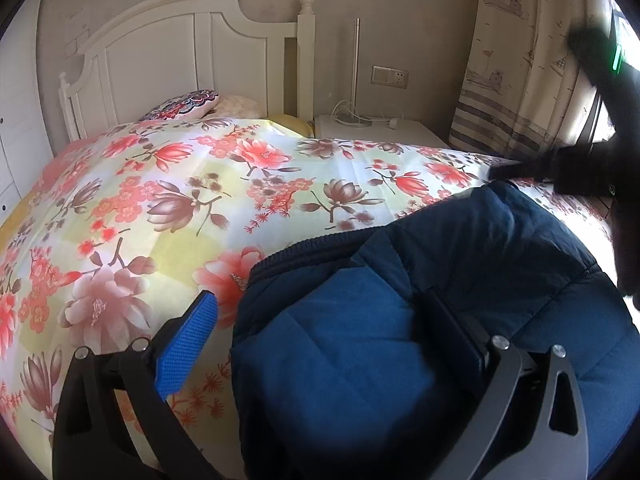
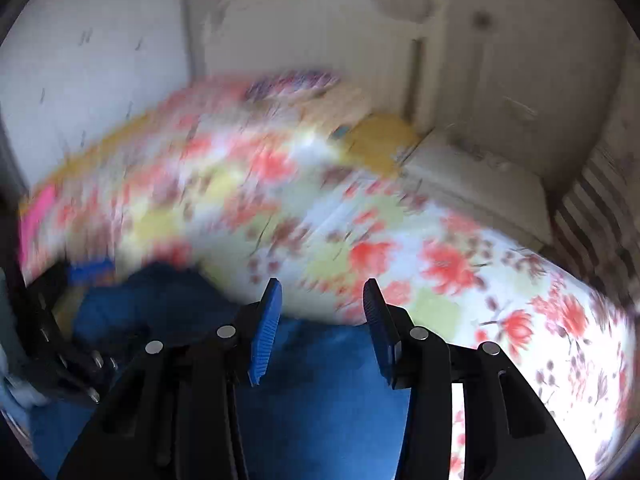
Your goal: Fold large clothes
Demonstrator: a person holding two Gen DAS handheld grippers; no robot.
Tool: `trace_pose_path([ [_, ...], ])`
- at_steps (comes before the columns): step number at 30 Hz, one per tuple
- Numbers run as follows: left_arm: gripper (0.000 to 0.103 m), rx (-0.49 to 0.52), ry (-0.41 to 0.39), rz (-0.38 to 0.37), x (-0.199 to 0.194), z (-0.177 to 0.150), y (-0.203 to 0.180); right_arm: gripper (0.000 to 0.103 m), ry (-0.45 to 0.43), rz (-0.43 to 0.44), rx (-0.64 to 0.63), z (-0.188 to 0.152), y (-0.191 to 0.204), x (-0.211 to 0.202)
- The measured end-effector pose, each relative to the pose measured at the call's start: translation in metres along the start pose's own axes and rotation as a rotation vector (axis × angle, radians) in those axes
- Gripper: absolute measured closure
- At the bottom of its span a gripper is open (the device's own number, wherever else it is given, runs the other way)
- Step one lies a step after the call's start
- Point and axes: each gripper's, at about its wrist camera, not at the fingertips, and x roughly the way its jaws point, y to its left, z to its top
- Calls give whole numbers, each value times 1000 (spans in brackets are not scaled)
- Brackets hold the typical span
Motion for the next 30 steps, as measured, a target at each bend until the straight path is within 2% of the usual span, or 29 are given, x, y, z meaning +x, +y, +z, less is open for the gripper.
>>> trace_pose_path([
  [1, 2, -6, -3, 1, -1, 0, 1, 61, 88, -11, -65, -8, 13, 22],
  [2, 2, -10, 2, 1, 0, -1, 2, 61, 91, -57, -129, -18, 24, 37],
  [5, 2, -19, 9, -5, 2, -1, 4, 61, 119, -81, -138, -10, 28, 33],
  [7, 2, -17, 9, -3, 2, -1, 3, 61, 100, -108, -144, -1, 32, 21],
  [10, 2, -20, 10, -5, 2, -1, 4, 61, -30, -35, -135, 11, 46, -6],
  [11, 2, -18, 11, -4, 2, -1, 3, 61, -14, -34, -142, 10, 48, 0],
  [13, 2, -8, 27, 5, 5, -1, 2, 61, 126, -32, -180, -2, 53, 37],
  [15, 2, 3, 37, 7, 5, 0, 1, 61, 125, 33, -91, -4, 39, 43],
  [16, 2, 17, 36, 17, 3, 1, 0, 61, 110, 48, -47, -3, 30, 38],
  [18, 2, 83, 31, 73, -5, 5, -8, 61, 61, 19, -18, -3, 25, 19],
  [20, 2, 159, -11, 195, -29, 9, -18, 61, -30, -13, 27, -9, 18, -19],
  [22, 3, 184, -39, 248, -57, 8, -21, 61, -109, 28, 63, -19, 13, -53],
  [24, 2, 189, -71, 262, -89, 1, -24, 60, -172, 57, 63, -37, 15, -87],
  [27, 2, 245, -112, 347, -132, -26, -38, 57, -200, 70, 26, -67, 30, -114],
  [28, 2, 262, -104, 359, -142, -40, -42, 56, -200, 75, 20, -73, 34, -116],
  [30, 2, 254, -39, 311, -148, -69, -44, 48, -183, 98, 4, -92, 46, -116],
])
